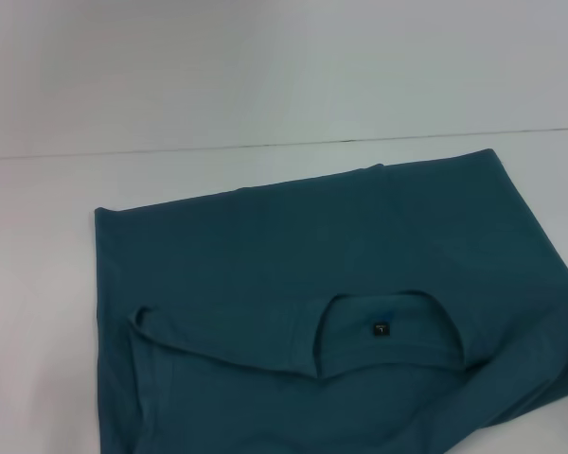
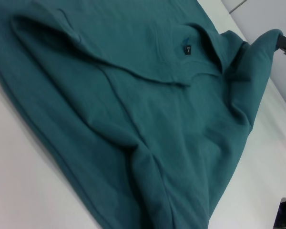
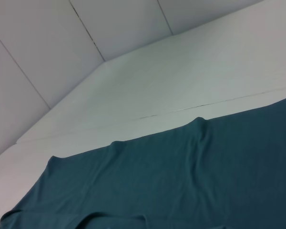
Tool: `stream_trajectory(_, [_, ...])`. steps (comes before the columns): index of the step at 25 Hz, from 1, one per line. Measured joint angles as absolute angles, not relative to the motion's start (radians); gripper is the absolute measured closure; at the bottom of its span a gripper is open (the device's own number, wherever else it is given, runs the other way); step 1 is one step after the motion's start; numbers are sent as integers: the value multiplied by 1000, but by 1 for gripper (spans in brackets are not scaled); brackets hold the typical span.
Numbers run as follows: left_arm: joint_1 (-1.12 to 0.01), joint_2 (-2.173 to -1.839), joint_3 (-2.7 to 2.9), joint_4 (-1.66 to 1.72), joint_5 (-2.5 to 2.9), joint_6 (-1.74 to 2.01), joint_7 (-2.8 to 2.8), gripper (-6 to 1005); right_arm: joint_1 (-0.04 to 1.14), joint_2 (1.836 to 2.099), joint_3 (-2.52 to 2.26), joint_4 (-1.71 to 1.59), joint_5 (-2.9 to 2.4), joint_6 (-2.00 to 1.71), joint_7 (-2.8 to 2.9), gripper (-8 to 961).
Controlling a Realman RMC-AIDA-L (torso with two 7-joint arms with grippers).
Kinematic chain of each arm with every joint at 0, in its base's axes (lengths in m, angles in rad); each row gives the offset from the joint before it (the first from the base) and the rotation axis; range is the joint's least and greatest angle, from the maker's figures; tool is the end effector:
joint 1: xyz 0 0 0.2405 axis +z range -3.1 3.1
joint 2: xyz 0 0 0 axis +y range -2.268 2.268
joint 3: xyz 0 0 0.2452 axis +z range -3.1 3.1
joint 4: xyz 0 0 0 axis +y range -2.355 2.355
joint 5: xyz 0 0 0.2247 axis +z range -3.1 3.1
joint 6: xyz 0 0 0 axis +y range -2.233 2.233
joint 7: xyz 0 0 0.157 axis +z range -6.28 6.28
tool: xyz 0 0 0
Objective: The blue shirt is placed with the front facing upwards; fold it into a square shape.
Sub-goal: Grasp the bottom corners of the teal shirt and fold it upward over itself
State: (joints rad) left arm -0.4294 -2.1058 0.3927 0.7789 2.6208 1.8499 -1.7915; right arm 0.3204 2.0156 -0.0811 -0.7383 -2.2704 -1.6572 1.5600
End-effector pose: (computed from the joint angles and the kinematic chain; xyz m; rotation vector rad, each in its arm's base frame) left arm -0.3317 0.2426 0.0053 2.6923 1.5455 0.2967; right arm 0.3862 0.2596 0.0907 -2.1363 1.2013 0.6921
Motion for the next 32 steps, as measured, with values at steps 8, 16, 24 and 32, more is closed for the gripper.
stream_trajectory(8, [-434,-2111,414,761,2621,1838,-1792,236,319,2016,-86,-738,-2270,-1655,1560,823])
stream_trajectory(16, [-433,-2114,442,759,2620,1846,-1792,237,319,2015,-88,-728,-2270,-1653,1560,821])
stream_trajectory(24, [-441,-2118,464,748,2620,1846,-1789,237,319,2010,-91,-713,-2270,-1645,1559,820])
stream_trajectory(32, [-448,-2122,475,740,2620,1824,-1792,238,319,2009,-102,-713,-2272,-1643,1559,818])
